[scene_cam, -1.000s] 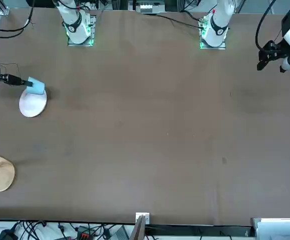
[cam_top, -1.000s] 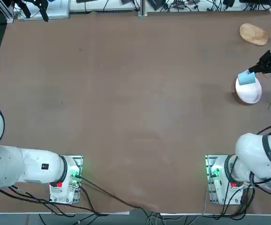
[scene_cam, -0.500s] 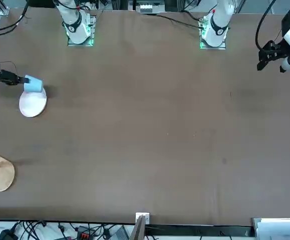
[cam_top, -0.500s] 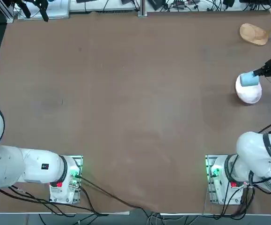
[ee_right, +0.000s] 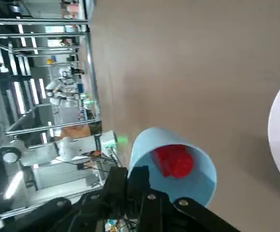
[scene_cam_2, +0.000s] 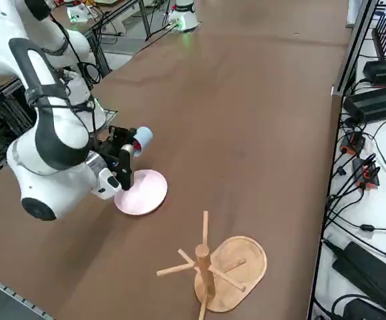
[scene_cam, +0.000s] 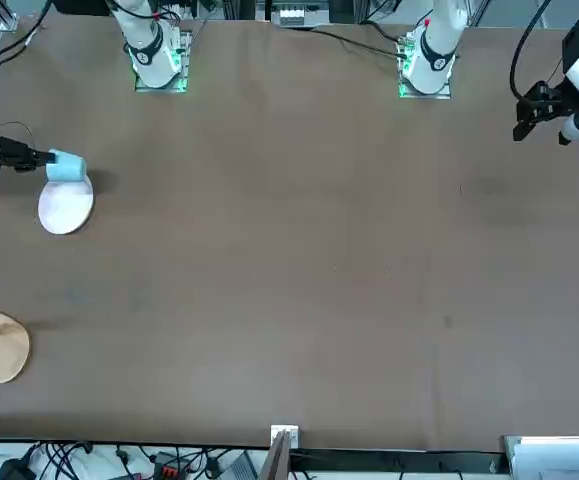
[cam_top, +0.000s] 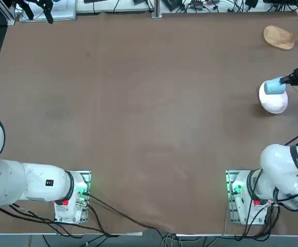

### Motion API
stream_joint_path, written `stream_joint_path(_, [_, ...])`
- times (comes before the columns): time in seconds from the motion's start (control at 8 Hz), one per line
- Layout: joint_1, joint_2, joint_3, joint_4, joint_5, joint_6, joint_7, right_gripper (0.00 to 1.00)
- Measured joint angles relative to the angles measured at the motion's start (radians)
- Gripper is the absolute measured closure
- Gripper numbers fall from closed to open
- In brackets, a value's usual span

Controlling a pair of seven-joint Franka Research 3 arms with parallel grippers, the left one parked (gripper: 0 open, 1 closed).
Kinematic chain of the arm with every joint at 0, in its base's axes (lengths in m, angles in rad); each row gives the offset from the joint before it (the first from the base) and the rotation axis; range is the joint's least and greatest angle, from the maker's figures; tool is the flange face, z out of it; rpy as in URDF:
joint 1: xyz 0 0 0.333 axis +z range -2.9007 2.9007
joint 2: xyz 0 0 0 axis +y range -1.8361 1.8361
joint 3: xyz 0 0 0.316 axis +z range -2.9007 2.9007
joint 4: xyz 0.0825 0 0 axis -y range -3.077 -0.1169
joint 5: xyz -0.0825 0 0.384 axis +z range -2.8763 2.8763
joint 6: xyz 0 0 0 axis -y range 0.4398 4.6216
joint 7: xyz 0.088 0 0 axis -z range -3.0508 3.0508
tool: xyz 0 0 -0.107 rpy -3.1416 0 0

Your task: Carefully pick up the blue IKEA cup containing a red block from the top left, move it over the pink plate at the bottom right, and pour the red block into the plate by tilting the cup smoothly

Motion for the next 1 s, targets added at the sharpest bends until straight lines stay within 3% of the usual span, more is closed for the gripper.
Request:
stream_joint_path(0.38, [-0.031,0.090,0.000,0.069,0.032,-0.088,-0.009,0.98])
stream_joint_path(1.0, [-0.050,0.196,0.000,0.132,0.033,-0.096,-0.049,0.98])
